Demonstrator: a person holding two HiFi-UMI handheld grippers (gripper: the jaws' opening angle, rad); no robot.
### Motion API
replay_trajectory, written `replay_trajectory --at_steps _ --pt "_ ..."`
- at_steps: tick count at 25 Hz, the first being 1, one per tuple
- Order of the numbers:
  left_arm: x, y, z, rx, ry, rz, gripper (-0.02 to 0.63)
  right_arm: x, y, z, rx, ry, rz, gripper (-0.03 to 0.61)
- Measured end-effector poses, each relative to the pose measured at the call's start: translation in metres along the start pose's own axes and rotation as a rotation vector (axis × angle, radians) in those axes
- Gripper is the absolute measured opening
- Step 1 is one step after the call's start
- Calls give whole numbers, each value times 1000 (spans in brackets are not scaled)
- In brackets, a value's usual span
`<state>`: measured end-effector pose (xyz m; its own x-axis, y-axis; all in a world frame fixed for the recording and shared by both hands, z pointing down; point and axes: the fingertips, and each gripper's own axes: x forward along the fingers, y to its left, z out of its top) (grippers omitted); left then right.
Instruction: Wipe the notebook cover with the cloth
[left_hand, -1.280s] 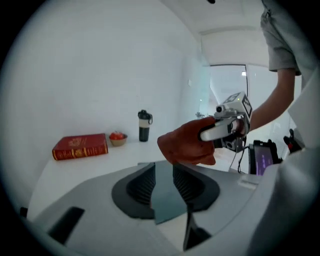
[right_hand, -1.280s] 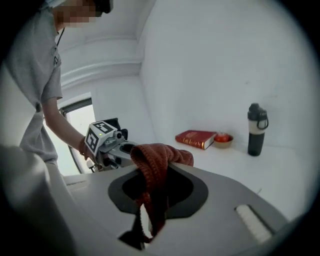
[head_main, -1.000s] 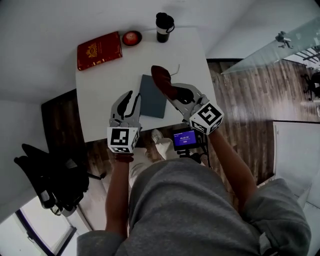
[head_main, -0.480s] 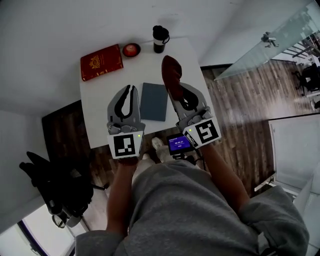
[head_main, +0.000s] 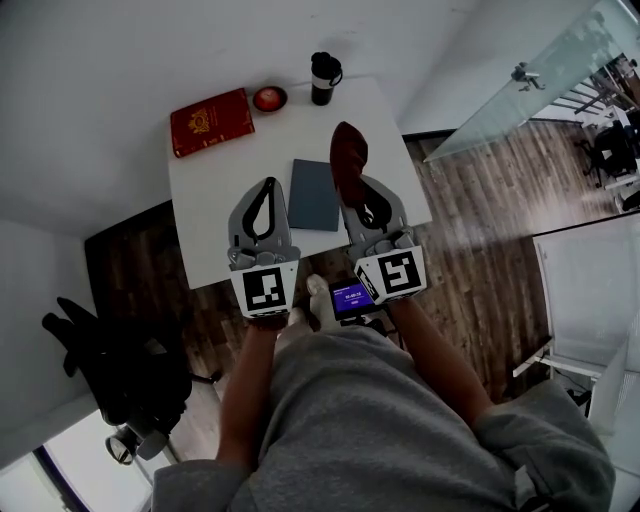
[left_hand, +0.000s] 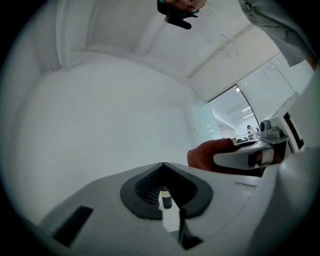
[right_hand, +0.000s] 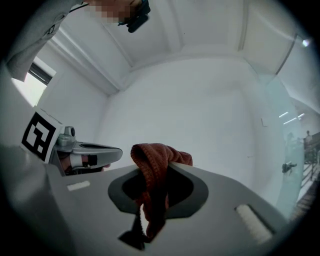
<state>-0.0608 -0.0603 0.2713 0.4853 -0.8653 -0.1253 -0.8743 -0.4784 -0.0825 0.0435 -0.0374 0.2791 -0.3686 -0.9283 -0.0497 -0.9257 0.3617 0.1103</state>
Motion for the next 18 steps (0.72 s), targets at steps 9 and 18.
replay_trajectory --at_steps 9,18 --pt "-13 -8 2 29 -34 -28 -12 -20 5 -1 -5 -6 -88 63" --pt "-13 -26 5 47 -62 -80 -11 -29 8 -10 -8 32 -106 56"
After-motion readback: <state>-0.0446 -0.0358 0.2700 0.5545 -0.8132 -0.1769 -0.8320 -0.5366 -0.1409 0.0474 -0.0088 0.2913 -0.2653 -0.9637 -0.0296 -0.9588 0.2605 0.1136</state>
